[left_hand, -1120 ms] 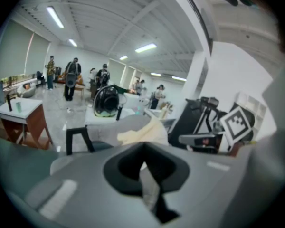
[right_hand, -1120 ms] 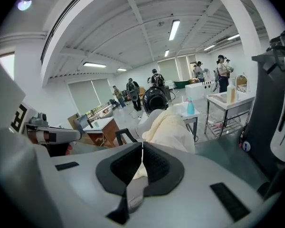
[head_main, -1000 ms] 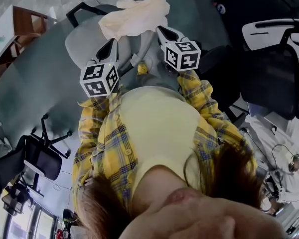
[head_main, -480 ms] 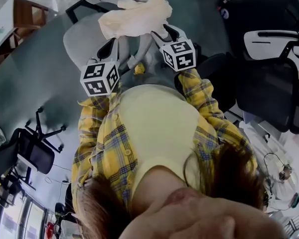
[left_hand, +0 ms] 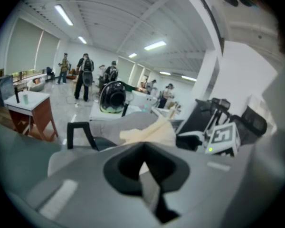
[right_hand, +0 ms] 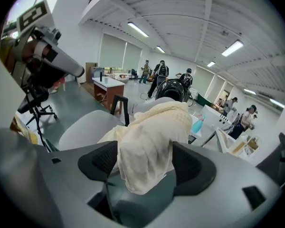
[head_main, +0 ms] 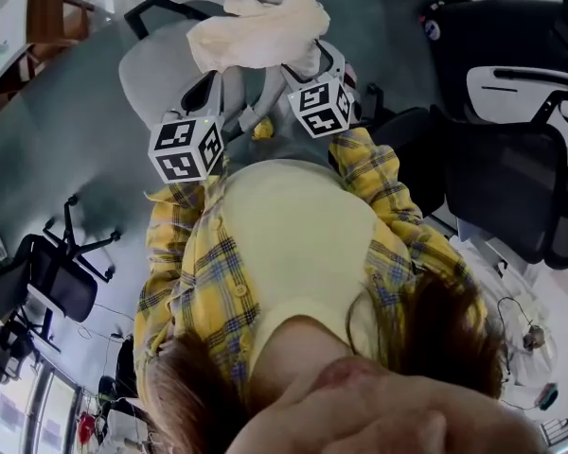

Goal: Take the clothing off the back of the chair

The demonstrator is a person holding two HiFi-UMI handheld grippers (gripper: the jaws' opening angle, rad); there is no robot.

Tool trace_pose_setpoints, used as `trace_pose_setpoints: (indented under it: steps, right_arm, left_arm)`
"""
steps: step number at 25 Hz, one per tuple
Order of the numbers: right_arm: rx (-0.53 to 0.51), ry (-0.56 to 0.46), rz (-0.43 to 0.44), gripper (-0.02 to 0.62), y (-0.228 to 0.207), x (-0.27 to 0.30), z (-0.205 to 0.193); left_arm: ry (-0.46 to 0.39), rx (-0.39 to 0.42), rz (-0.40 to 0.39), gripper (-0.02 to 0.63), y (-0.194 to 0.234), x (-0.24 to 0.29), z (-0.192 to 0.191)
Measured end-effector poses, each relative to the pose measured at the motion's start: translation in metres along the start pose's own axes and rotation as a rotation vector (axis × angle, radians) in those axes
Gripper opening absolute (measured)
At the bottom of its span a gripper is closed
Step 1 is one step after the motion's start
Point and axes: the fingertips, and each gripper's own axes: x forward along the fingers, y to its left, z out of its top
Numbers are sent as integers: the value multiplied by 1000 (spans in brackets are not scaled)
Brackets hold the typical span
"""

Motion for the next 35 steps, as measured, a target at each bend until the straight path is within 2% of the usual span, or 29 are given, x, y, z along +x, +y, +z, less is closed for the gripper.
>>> trace_pose_setpoints:
  steps: [5, 10, 25, 32, 35]
  right_arm:
    - [-114, 27, -29, 333, 3, 10, -3]
    - [-182, 60, -95, 336, -3, 17, -5]
    - [-232, 57, -228, 341, -17, 14, 8]
    - [-295, 52, -251, 354, -23, 11, 15]
    - [-273, 46, -206, 356, -25, 16, 17]
  left_arm:
    - [4, -8, 22, 5, 6, 0, 1]
    - [6, -20, 37, 6, 11, 0, 2]
    - [8, -24, 42, 6, 10, 4, 3]
    - [9, -26, 46, 6, 13, 6, 4]
    - [10, -25, 44, 6, 13, 8, 5]
